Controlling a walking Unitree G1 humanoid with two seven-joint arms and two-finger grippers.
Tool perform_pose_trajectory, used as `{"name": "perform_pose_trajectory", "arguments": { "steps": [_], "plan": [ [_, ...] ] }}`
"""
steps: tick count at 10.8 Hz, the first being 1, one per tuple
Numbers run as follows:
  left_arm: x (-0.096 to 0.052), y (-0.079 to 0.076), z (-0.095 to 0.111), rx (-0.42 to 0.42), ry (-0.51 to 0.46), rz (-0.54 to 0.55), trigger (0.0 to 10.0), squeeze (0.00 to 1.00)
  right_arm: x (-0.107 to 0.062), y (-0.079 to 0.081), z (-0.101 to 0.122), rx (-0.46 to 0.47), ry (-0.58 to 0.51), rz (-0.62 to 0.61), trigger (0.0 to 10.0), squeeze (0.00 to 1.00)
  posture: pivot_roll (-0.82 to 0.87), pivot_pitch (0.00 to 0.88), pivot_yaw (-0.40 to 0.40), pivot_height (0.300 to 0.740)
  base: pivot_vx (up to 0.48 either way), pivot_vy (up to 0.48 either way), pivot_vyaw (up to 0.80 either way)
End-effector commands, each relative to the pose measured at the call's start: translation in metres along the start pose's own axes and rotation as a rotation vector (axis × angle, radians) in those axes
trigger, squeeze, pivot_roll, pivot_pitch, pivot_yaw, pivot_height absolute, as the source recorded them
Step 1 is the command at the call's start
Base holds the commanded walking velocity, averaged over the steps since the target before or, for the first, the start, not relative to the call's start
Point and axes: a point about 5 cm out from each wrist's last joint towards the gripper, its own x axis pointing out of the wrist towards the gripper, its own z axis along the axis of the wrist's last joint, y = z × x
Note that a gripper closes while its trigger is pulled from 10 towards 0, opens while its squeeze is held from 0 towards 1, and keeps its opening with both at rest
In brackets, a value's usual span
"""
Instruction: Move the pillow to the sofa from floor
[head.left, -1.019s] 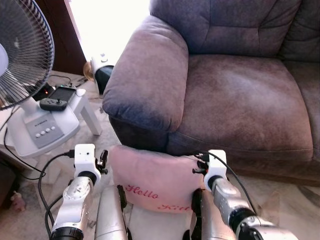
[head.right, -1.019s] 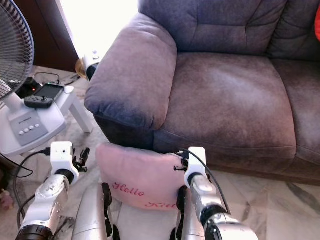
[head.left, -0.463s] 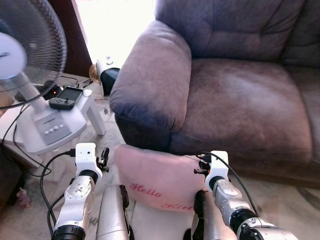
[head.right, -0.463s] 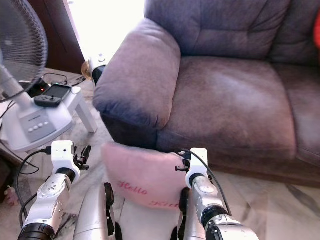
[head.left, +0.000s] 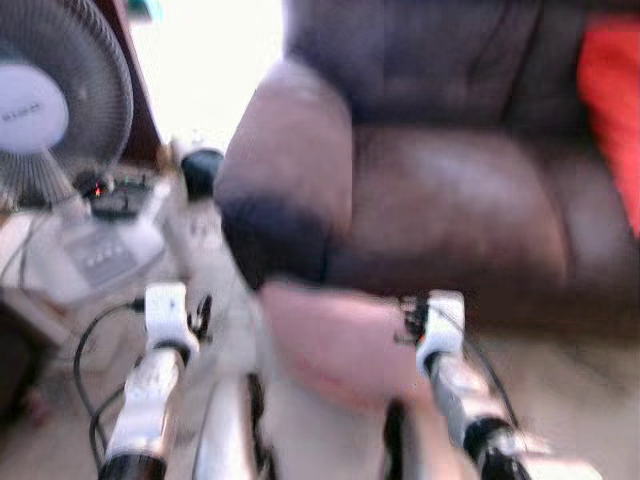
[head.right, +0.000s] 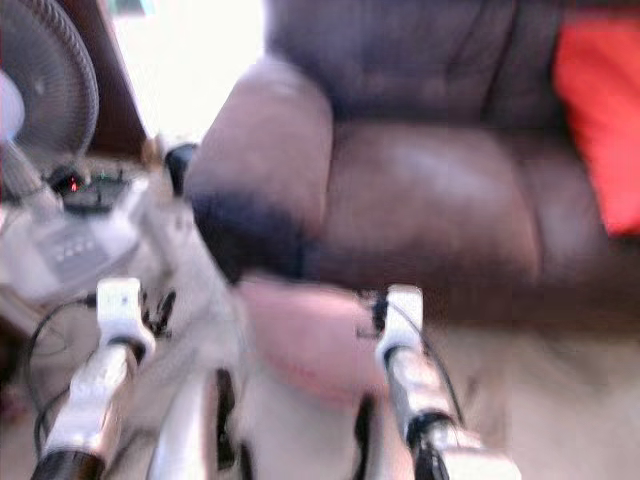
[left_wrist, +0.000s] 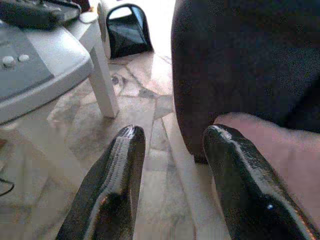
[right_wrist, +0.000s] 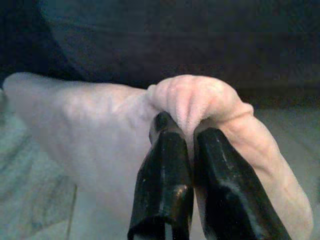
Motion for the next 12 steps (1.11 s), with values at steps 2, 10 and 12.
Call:
{"name": "perform_pose_trajectory", "arguments": {
  "steps": [2,10,12],
  "plan": [
    [0.001,0.0,0.002,-0.003,-0.009,0.001,10.0,0.0,0.004,-0.002,0.026,0.003,-0.109,-0.006,10.0,0.0,0.12,0.029,-0.039,0.54,0.0,0.0,0.0],
    [0.006,-0.008,0.001,0.017,-0.024,-0.019,10.0,0.0,0.002,-0.006,0.034,-0.043,-0.187,-0.016,10.0,0.0,0.11,0.0,-0.026,0.54,0.0,0.0,0.0],
    [0.008,-0.008,0.004,0.023,-0.032,-0.025,10.0,0.0,0.002,-0.005,0.034,-0.043,-0.191,-0.014,10.0,0.0,0.1,0.0,-0.021,0.54,0.0,0.0,0.0]
  ]
}}
